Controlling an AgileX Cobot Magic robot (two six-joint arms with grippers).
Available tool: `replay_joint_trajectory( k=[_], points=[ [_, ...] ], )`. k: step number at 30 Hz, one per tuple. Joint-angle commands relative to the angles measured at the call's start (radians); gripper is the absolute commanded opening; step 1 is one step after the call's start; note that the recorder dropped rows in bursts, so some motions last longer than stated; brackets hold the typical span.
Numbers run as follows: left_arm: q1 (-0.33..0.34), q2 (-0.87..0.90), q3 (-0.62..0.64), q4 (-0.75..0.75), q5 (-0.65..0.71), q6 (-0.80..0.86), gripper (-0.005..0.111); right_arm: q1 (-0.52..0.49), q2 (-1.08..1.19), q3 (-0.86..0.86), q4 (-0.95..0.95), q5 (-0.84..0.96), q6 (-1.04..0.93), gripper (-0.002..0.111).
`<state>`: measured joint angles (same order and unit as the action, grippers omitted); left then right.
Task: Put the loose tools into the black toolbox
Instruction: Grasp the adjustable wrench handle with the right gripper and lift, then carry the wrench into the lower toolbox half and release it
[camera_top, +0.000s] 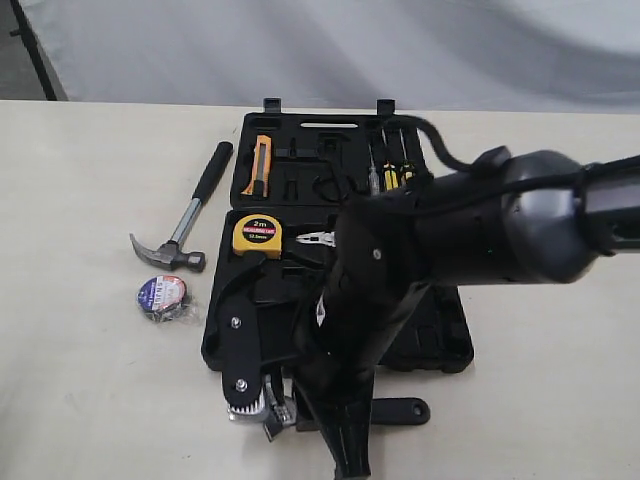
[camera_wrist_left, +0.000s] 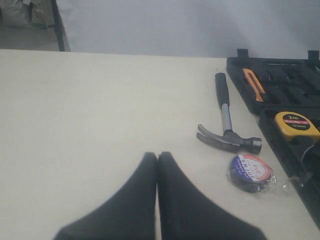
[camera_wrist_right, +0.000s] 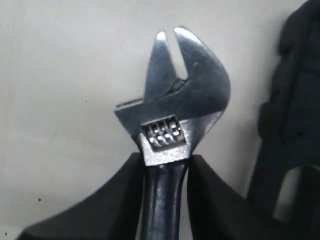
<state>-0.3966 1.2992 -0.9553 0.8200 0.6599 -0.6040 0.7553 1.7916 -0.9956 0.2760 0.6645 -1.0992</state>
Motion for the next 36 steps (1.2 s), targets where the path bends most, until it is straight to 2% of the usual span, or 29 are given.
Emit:
replay_joint_trajectory(
  k=[1,7,10,15,21,24,31,34,36],
  points=[
    [0.003,-0.008,0.009,-0.014,-0.017,-0.01,0.001,0.003,-0.067,-0.065,-0.038,0.056,0.022,-0.001],
    [0.003,-0.008,0.009,-0.014,-0.017,-0.01,0.001,-0.006,-0.063,-0.204,-0.332,0.175,0.285,-0.001],
    [0.003,-0.008,0.009,-0.014,-0.017,-0.01,0.001,-0.046,-0.063,-0.253,-0.373,0.182,0.333,-0.001],
    [0.003,-0.008,0.009,-0.014,-0.017,-0.01,0.001,-0.113,-0.063,-0.281,-0.292,0.182,0.369,-0.001],
    [0.003,-0.008,0.009,-0.014,-0.017,-0.01,0.001,-0.105,-0.033,-0.274,-0.092,0.188,0.369,0.0],
    [0.003,-0.008,0.009,-0.014,-0.017,-0.01,0.001,-0.075,0.002,-0.259,-0.058,0.204,0.366,0.001],
    [0.003,-0.008,0.009,-0.014,-0.017,-0.01,0.001,0.025,0.089,-0.225,-0.058,0.205,0.347,0.041],
    [0.003,-0.008,0.009,-0.014,-0.017,-0.01,0.001,0.055,0.118,-0.225,-0.058,0.201,0.347,0.047],
    [0.003,-0.008,0.009,-0.014,-0.017,-0.01,0.001,0.069,0.136,-0.225,-0.058,0.201,0.347,0.047]
  ],
)
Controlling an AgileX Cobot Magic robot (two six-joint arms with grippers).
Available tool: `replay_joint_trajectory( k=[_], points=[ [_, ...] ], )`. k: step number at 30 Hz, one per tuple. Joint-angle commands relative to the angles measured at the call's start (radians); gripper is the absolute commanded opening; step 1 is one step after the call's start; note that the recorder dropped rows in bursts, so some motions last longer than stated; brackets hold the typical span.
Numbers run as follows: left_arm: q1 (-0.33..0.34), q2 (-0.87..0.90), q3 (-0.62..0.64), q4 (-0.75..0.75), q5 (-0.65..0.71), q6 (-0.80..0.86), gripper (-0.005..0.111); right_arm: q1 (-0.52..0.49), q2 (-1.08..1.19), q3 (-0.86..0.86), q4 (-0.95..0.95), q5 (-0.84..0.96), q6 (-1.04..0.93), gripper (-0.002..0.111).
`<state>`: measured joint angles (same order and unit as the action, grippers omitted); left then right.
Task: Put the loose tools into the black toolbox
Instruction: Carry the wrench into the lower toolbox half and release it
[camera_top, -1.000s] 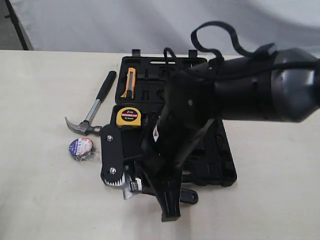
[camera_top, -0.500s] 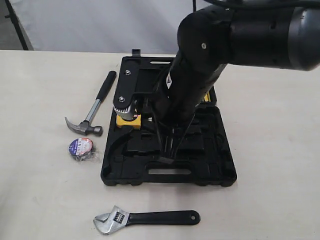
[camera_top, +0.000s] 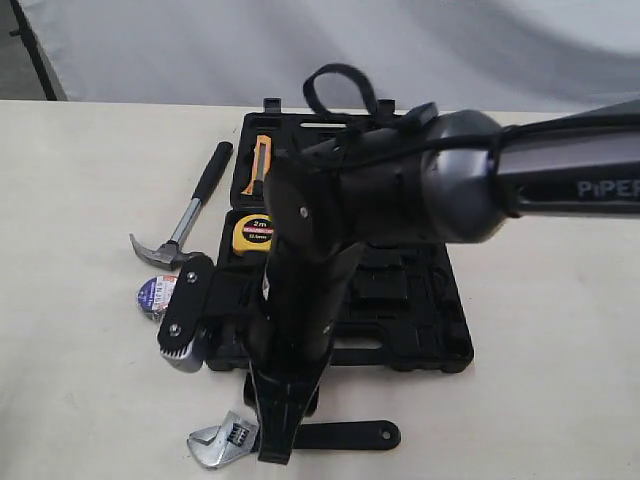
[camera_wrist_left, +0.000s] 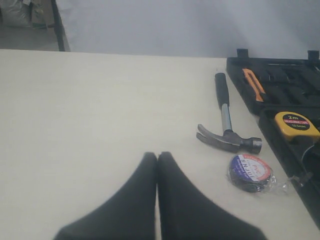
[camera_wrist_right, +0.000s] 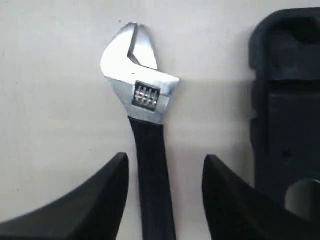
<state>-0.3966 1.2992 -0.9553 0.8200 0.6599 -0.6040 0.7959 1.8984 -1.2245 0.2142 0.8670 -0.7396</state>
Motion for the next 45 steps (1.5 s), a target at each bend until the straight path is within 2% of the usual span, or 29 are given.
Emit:
replay_joint_trajectory(
  k=[1,13,15,19,25,27,32,34,40,45],
  points=[
    [0.003,-0.008,0.009,-0.014,-0.017,-0.01,0.001,0.035,0.04,0.004,0.003,-0.002,-0.012,0.047],
    [0.003,-0.008,0.009,-0.014,-0.017,-0.01,0.001,0.045,0.143,0.004,0.003,-0.057,-0.009,0.045],
    [0.003,-0.008,0.009,-0.014,-0.017,-0.01,0.001,0.045,0.153,0.004,0.003,-0.038,-0.009,0.036],
    [0.003,-0.008,0.009,-0.014,-0.017,-0.01,0.001,0.045,0.153,0.004,0.001,0.003,-0.009,0.0],
    [0.003,-0.008,0.009,-0.014,-0.017,-0.01,0.001,0.045,0.005,0.004,-0.039,0.006,-0.002,-0.001],
    [0.003,-0.008,0.009,-0.014,-0.017,-0.01,0.001,0.043,-0.051,0.004,-0.147,0.006,0.084,-0.001],
    [0.003,-0.008,0.009,-0.014,-0.017,-0.01,0.001,0.038,-0.101,0.004,-0.56,0.006,0.34,-0.001],
    [0.003,-0.008,0.009,-0.014,-0.017,-0.01,0.001,0.004,-0.099,0.004,-0.624,-0.023,0.406,-0.001],
    [0.003,-0.008,0.009,-0.014,-0.017,-0.01,0.001,-0.105,-0.097,0.004,-0.626,-0.182,0.456,-0.001],
    [0.003,-0.008,0.009,-0.014,-0.017,-0.01,0.001,-0.151,-0.058,0.004,-0.642,-0.266,0.445,-0.001]
  ],
)
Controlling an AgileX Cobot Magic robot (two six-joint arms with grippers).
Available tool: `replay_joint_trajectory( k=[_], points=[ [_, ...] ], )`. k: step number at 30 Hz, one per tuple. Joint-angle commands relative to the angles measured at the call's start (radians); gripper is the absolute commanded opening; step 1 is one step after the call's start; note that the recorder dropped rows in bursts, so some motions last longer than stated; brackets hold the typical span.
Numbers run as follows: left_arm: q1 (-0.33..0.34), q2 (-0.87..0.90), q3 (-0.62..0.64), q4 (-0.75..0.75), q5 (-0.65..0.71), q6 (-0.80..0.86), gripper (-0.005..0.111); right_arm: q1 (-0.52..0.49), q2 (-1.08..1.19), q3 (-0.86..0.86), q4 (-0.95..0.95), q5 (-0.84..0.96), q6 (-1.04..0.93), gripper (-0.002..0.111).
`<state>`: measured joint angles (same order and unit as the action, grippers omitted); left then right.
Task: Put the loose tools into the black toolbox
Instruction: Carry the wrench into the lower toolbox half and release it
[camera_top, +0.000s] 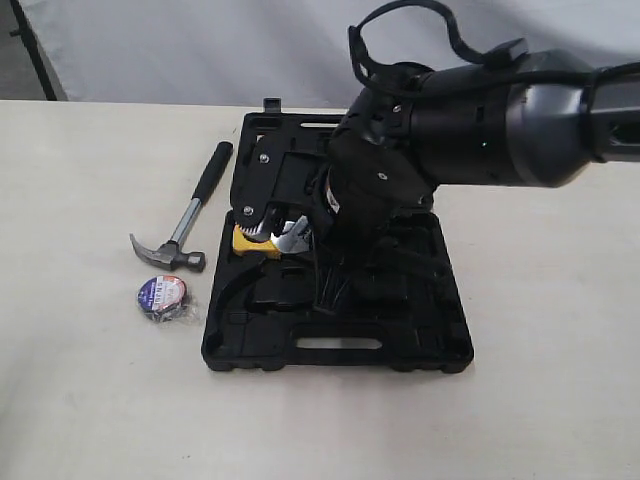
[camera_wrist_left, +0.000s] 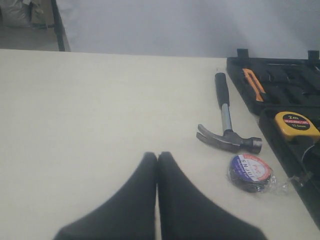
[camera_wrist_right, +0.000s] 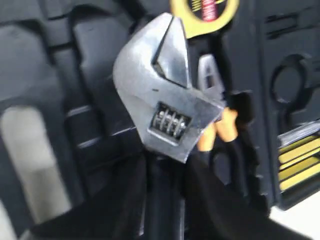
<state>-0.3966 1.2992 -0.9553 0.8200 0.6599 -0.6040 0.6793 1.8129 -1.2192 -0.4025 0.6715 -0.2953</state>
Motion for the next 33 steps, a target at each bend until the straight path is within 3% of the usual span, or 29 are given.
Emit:
replay_joint_trajectory(
  k=[1,16,18,22,24,29,33],
  points=[
    [0.003,-0.008,0.009,-0.014,-0.017,-0.01,0.001,-0.04,0.043,-0.001,-0.029,-0.076,0.0,-0.001],
    [0.003,-0.008,0.009,-0.014,-0.017,-0.01,0.001,-0.05,0.182,-0.001,-0.128,-0.161,0.049,0.001],
    [0.003,-0.008,0.009,-0.014,-0.017,-0.01,0.001,-0.05,0.182,-0.001,-0.128,-0.163,0.051,0.009],
    [0.003,-0.008,0.009,-0.014,-0.017,-0.01,0.001,-0.05,0.182,-0.001,-0.128,-0.163,0.061,0.041],
    [0.003,-0.008,0.009,-0.014,-0.017,-0.01,0.001,-0.048,0.172,-0.004,-0.126,-0.16,0.077,0.05],
    [0.003,-0.008,0.009,-0.014,-0.017,-0.01,0.001,-0.053,0.115,-0.11,-0.027,-0.021,0.137,0.052],
    [0.003,-0.008,0.009,-0.014,-0.017,-0.01,0.001,-0.111,0.102,-0.27,0.19,0.198,0.003,0.052]
  ],
)
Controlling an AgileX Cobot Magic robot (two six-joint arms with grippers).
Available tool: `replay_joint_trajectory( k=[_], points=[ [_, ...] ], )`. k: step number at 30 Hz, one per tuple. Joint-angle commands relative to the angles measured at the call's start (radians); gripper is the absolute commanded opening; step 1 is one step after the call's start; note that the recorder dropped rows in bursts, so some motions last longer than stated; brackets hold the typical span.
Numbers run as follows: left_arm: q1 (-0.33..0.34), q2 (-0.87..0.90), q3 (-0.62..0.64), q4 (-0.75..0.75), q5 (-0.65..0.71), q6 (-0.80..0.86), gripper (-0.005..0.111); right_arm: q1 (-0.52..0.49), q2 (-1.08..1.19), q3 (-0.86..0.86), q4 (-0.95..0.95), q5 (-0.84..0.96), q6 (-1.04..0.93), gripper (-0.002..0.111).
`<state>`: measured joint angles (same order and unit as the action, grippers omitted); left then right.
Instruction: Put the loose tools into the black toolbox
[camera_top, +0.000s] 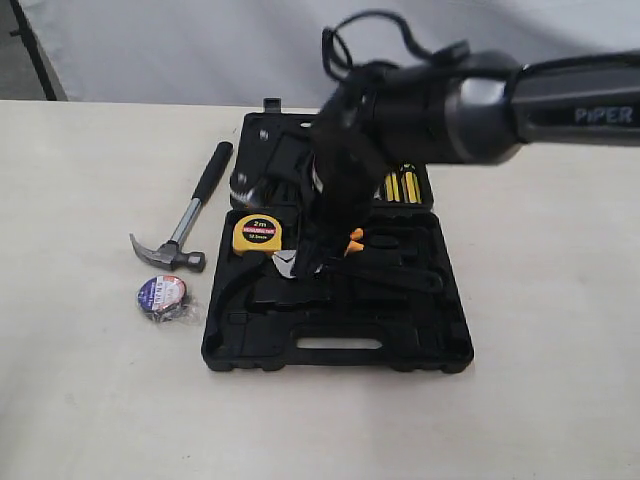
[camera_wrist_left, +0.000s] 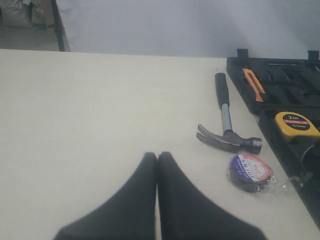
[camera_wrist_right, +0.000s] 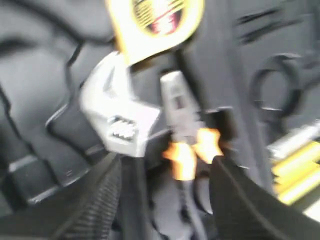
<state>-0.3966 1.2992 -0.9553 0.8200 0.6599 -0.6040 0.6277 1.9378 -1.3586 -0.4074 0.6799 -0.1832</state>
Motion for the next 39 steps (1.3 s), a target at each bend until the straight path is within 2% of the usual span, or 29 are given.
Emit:
replay_joint_trajectory(
  k=[1,4,8,15,19,25,27,32,39],
  points=[
    [0.003,-0.008,0.009,-0.014,-0.017,-0.01,0.001,-0.088,-0.015,-0.17,0.292,0.245,-0.181,0.052],
    [0.003,-0.008,0.009,-0.014,-0.017,-0.01,0.001,-0.182,0.029,-0.243,0.562,0.381,-0.367,0.052],
    [0.003,-0.008,0.009,-0.014,-0.017,-0.01,0.001,-0.26,0.096,-0.261,0.743,0.424,-0.499,0.052],
    [0.003,-0.008,0.009,-0.014,-0.017,-0.01,0.001,-0.269,0.173,-0.261,0.754,0.406,-0.616,0.052],
    [0.003,-0.008,0.009,-0.014,-0.017,-0.01,0.001,-0.265,0.194,-0.261,0.741,0.342,-0.618,0.052],
    [0.003,-0.008,0.009,-0.014,-0.017,-0.01,0.001,-0.265,0.234,-0.261,0.721,0.347,-0.626,0.051],
    [0.003,-0.008,0.009,-0.014,-0.017,-0.01,0.001,-0.265,0.244,-0.261,0.72,0.35,-0.625,0.043],
    [0.003,-0.008,0.009,-0.014,-0.017,-0.01,0.001,-0.265,0.24,-0.263,0.72,0.365,-0.622,0.0],
    [0.003,-0.008,0.009,-0.014,-0.017,-0.01,0.001,-0.262,0.157,-0.292,0.719,0.379,-0.613,0.0]
  ],
)
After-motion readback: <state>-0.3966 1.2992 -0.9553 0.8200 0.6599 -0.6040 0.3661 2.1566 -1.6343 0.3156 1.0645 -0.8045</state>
